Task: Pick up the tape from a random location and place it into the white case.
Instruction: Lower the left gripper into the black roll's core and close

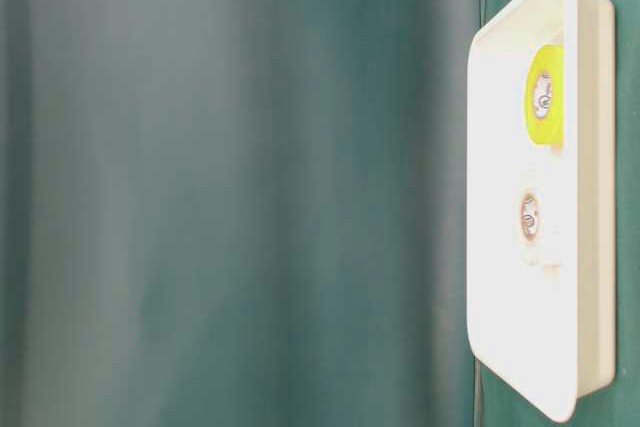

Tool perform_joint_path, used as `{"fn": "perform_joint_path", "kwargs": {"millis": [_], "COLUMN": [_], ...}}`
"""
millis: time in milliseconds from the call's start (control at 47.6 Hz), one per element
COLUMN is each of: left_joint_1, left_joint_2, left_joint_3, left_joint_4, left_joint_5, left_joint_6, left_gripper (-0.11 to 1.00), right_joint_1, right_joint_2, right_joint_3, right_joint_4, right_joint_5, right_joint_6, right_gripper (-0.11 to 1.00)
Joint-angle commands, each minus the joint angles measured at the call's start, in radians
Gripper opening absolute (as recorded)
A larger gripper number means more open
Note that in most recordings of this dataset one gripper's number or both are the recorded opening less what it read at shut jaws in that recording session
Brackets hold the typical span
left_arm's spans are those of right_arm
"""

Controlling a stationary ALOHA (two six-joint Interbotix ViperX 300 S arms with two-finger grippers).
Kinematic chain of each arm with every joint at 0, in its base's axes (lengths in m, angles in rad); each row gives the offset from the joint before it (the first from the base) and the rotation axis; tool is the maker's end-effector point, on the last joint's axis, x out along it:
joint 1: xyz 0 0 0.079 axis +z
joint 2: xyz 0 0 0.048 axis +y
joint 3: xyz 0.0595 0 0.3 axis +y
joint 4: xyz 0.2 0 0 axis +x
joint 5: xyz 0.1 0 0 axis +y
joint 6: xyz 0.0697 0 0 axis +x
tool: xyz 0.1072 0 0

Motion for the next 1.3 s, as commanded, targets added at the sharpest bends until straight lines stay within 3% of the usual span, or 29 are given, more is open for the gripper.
{"fn": "perform_joint_path", "kwargs": {"millis": [0,777,1282], "left_joint_1": [-0.005,-0.014,-0.046], "left_joint_2": [-0.012,0.020,0.109], "left_joint_3": [-0.023,0.025,0.092], "left_joint_4": [0.003,0.003,0.005], "left_joint_5": [-0.008,-0.046,-0.219], "left_joint_6": [0.002,0.000,0.008], "left_gripper": [0.96,0.96,0.96], "right_joint_1": [-0.002,-0.002,-0.002], "right_joint_2": [0.003,0.020,0.061], "right_joint_3": [-0.026,-0.025,-0.021], "right_joint_4": [0.002,-0.002,-0.003], "right_joint_5": [-0.003,-0.003,-0.008], "right_joint_6": [0.000,-0.002,-0.006], "right_gripper": [0.77,0.76,0.76]}}
